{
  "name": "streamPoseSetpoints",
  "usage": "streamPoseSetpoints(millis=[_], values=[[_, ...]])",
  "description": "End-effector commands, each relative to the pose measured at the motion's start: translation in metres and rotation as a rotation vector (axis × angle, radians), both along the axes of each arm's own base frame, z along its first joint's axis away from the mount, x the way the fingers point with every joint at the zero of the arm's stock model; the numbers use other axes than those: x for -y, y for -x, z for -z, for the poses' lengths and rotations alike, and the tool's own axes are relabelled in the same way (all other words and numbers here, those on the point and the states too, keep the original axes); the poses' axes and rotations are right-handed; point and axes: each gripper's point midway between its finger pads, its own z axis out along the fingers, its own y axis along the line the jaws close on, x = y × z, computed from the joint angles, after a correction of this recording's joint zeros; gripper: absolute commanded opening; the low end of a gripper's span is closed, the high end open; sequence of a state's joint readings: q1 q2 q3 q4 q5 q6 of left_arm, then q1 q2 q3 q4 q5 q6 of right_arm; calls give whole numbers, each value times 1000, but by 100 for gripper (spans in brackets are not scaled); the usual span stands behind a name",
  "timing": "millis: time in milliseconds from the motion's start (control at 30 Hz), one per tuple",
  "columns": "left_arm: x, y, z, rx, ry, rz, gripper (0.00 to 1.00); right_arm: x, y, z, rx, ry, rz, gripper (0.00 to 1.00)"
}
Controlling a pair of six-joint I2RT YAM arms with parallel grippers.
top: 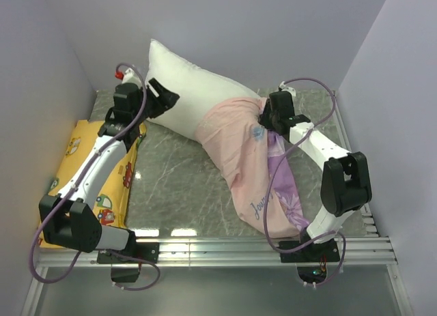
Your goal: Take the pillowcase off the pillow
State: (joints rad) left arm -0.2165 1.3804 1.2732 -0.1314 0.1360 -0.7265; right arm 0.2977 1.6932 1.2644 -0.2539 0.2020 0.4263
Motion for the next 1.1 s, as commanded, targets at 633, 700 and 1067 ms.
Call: streamPoseSetpoints(millis=[633,700,1067], values=[[50,-53,156,-181,139,-81,1,0,93,10,-186,61,-132,63],[51,-47,154,-175,134,-79,1,5,92,-6,-158,72,-115,65],[55,3,93,-76,166,-110,0,10,142,-172,186,27,-85,86]])
